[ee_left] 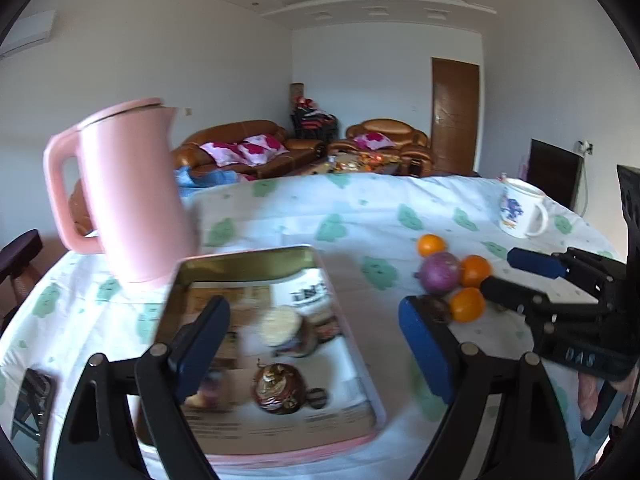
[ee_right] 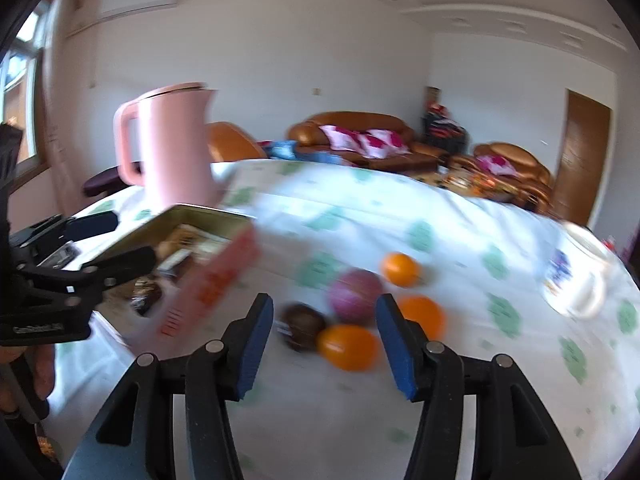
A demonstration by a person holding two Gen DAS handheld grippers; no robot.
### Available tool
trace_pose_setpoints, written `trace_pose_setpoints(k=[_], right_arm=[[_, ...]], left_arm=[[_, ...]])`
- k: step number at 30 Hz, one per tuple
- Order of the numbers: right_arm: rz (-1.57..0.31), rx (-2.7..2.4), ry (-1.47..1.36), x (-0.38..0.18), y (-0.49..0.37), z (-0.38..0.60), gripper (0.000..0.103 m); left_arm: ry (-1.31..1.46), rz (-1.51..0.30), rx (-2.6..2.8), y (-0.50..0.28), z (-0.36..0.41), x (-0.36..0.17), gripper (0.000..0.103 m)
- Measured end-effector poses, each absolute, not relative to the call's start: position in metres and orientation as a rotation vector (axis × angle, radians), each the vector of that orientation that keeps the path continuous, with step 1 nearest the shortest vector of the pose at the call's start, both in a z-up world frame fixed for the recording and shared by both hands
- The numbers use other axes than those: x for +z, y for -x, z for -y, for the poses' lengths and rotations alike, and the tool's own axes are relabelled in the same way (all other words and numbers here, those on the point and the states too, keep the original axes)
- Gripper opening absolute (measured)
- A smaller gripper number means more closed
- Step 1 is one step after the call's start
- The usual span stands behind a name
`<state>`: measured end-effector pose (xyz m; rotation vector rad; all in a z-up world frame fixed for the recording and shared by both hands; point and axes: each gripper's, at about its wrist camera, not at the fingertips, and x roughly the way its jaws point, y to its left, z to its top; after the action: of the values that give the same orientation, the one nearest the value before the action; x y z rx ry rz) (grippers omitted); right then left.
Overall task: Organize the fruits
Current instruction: 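Grasp a dark brown round fruit with the left gripper while the right gripper grasps an orange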
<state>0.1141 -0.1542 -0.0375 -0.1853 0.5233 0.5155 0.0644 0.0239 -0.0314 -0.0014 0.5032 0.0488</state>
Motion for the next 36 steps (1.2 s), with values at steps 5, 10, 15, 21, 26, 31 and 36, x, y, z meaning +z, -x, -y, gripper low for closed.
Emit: trace_pose_setpoints(k=[5,10,15,21,26,31,36], right_arm=[[-0.556,0.437,0.143,-0.044,-0.125,0.189,0.056],[-0.575,0.408,0.1,-0.046,-0.131,0.203,0.056],[-0.589,0.43,0.132,-0.048,-0.132,0.196,0.056],[-0.64,0.473,0.154,-0.054,-0.141,0.179,0.056],[-0.703,0.517,0.168,-0.062,-0.151,0.161,0.056],[-0.781,0.55,0.178,-0.072,-0.164,0.145,0.053],[-0.812,0.566,0.153,-0.076,-0.167,0.146,0.042]], left_arm=[[-0.04,-0.513,-0.011,-0.074,0.01,-0.033,0.089],[-0.066,-0.534,-0.044,-0.087,0.033,-0.037,0.089],[-0.111,-0.565,-0.025,-0.103,0.044,-0.045,0.089],[-0.098,-0.591,-0.03,-0.109,0.037,-0.051,0.089],[-0.051,-0.558,-0.017,-0.102,0.022,-0.045,0.089],[-0.029,-0.548,-0.008,-0.1,0.013,-0.041,0.09],[-0.036,-0.563,-0.02,-0.103,0.017,-0.045,0.09]])
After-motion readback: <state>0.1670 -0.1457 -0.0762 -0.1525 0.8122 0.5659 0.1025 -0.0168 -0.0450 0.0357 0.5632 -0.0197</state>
